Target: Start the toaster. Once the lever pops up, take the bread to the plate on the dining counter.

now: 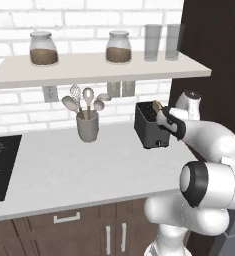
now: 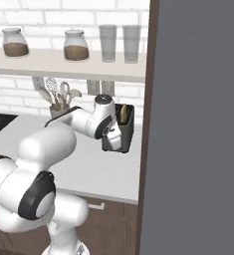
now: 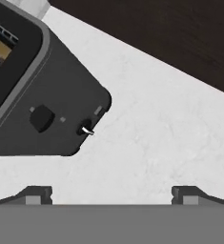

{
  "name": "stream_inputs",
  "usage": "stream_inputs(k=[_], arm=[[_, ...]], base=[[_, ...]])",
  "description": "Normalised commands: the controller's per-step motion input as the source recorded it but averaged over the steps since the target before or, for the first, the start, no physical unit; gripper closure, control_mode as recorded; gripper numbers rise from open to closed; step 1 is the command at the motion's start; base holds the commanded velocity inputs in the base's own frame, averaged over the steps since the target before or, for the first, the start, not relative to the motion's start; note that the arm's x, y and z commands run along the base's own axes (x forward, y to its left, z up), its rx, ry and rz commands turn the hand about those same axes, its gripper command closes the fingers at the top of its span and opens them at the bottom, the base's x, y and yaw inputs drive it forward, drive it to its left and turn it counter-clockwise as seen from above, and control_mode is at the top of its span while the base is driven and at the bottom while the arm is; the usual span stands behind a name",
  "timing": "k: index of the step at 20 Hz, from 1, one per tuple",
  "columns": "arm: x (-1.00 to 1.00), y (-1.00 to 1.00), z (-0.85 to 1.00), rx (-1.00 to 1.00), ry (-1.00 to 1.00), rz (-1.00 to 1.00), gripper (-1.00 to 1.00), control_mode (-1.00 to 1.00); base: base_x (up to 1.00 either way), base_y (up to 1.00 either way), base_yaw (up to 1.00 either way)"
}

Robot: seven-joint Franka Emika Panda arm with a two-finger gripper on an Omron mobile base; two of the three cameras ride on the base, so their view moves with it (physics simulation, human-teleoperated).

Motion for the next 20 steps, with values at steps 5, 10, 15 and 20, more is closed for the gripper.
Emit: stream_inputs(k=[5, 10, 15, 20], arm=[[0.18, -0.26, 0.0, 0.1, 0.02, -0.02, -1.0, -1.0], [0.31, -0.02, -0.17, 0.03, 0.04, 0.0, -1.0, -1.0], [0.23, 0.02, -0.18, 0.0, 0.06, 0.0, -1.0, -1.0], [0.09, 0.0, -0.17, 0.0, 0.0, 0.0, -1.0, -1.0]], base=[[0.0, 0.0, 0.0], [0.0, 0.0, 0.0], [0.0, 0.0, 0.0], [0.0, 0.0, 0.0]])
